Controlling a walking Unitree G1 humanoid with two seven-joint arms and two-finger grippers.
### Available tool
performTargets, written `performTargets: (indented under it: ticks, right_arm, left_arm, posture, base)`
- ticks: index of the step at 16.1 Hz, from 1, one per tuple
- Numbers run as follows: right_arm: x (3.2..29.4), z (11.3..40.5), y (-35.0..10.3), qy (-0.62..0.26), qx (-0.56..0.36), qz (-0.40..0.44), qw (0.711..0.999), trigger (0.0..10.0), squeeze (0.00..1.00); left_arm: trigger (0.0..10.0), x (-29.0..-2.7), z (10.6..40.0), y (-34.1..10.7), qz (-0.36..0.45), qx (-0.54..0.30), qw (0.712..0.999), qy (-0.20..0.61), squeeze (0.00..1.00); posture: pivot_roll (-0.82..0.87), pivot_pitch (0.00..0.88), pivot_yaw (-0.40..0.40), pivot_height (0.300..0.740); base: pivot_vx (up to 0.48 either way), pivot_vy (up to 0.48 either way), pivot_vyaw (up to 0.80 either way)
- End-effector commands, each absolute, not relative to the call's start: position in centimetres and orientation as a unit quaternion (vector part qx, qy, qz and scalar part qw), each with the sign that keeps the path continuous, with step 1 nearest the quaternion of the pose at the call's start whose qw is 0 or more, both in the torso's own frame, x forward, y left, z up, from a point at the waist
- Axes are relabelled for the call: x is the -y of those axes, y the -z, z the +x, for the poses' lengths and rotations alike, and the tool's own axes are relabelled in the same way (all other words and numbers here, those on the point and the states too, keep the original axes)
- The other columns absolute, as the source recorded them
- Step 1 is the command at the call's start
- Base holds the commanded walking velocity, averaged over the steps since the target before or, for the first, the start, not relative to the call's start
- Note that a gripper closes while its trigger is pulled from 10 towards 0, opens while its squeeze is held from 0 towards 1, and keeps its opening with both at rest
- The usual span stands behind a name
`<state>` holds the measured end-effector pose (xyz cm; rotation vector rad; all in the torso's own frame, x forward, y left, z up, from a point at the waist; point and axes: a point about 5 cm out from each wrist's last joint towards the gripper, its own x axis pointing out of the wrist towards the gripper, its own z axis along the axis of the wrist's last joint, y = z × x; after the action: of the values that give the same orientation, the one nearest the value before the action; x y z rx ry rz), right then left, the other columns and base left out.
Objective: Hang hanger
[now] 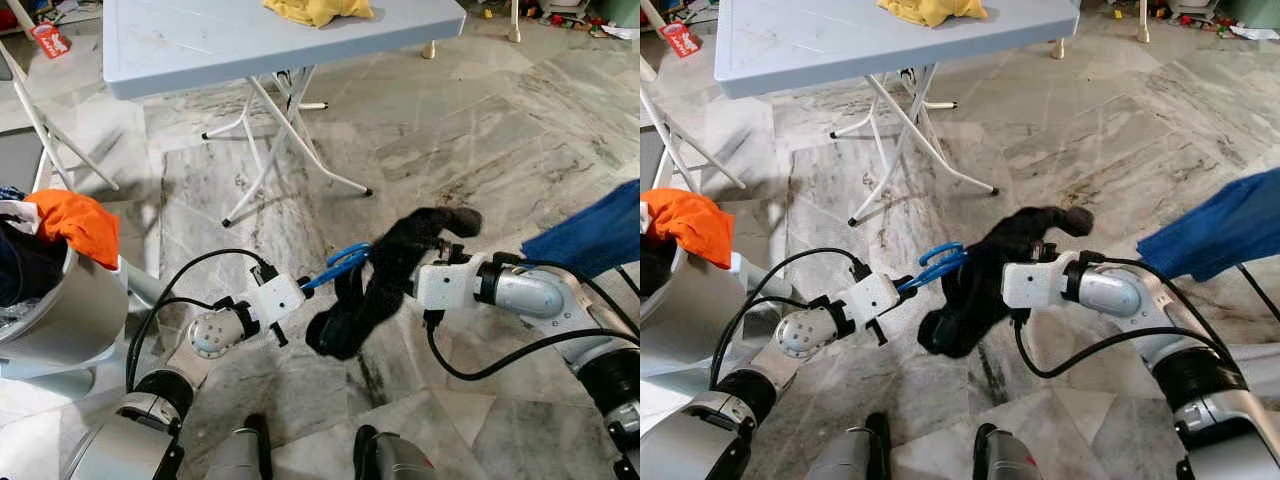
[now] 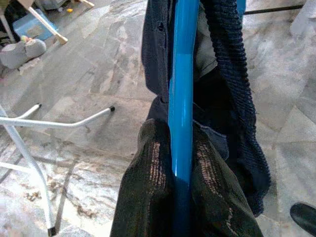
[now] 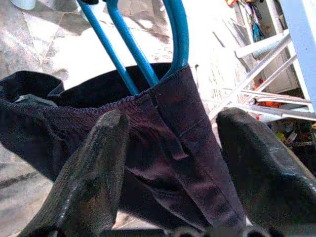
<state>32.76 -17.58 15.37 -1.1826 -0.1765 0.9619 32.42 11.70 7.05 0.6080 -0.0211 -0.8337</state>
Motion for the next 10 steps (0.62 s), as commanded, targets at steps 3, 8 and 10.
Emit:
performTargets:
  ticks: [3,8,10]
  right_arm:
    - [17.7,33.2,-15.9,-0.410,0.098,-0.536,0.731,10.0,1.00]
    - [17.6,34.0,-16.2,-0.346,0.118,-0.514,0.776,10.0,1.00]
    - [17.5,33.9,-16.0,-0.329,0.121,-0.494,0.796,10.0,1.00]
  left_arm:
    - [0.0,-11.9,32.2,-7.0,0.289,0.020,0.874,0.391,0.00]
    - [0.0,-12.0,32.5,-7.2,0.269,0.027,0.894,0.356,0.00]
    - [0.0,-11.8,32.8,-7.5,0.243,0.031,0.907,0.342,0.00]
  posture:
    - [-0.12,0.240,-0.022,0.740]
    - [-0.12,0.236,-0.017,0.740]
    - [-0.11,0.237,-0.015,0.740]
  base:
    - [0.000,0.000,0.00]
    - [0.000,0.000,0.00]
    - [0.000,0.000,0.00]
